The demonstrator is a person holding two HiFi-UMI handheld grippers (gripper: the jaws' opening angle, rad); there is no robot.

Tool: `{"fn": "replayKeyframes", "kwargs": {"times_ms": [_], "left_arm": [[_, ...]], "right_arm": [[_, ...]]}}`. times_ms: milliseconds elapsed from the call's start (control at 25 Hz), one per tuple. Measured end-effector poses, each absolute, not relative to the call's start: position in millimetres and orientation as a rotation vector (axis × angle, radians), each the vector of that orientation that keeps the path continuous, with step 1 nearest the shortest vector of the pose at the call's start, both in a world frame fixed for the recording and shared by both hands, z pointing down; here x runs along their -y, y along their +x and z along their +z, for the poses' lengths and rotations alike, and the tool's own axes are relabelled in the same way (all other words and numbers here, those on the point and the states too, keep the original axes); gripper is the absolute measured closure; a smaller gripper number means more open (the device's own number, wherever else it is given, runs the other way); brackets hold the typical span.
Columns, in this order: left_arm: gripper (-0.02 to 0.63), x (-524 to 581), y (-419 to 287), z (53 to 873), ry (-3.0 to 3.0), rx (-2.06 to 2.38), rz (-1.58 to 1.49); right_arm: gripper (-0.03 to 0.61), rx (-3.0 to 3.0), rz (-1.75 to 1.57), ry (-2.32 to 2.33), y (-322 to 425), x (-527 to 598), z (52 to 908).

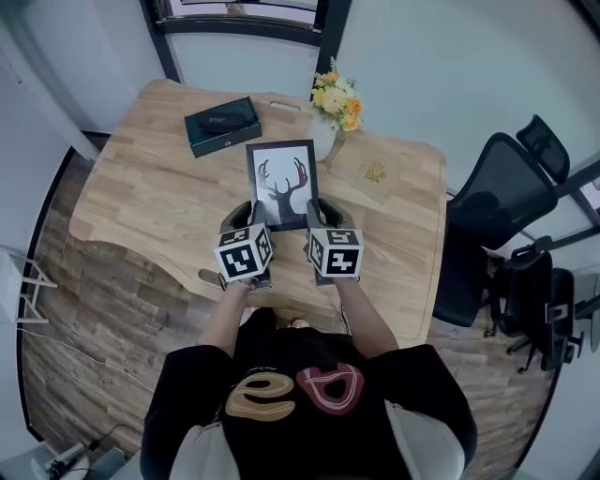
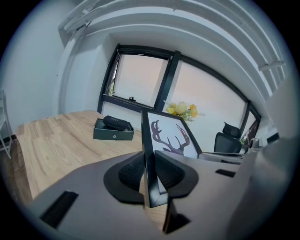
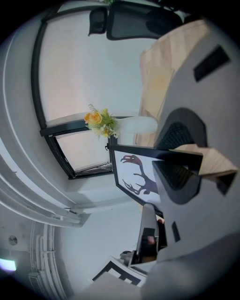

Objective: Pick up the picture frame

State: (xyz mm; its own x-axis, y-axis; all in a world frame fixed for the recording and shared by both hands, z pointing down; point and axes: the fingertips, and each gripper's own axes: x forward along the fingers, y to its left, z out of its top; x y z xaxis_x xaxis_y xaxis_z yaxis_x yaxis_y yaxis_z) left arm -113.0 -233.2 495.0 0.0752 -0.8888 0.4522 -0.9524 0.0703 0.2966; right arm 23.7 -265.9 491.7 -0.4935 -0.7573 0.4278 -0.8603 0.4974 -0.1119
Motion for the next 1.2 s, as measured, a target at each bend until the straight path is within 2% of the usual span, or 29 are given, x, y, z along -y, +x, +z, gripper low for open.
{"fn": "replayKeyframes", "kwargs": {"times_ms": [1200], "left_arm": [[0.531,133,-48,422,1.931,1.848,-0.082]], "right_arm": [[0.495,2.618,0.256,1.377,90,170,414]]}}
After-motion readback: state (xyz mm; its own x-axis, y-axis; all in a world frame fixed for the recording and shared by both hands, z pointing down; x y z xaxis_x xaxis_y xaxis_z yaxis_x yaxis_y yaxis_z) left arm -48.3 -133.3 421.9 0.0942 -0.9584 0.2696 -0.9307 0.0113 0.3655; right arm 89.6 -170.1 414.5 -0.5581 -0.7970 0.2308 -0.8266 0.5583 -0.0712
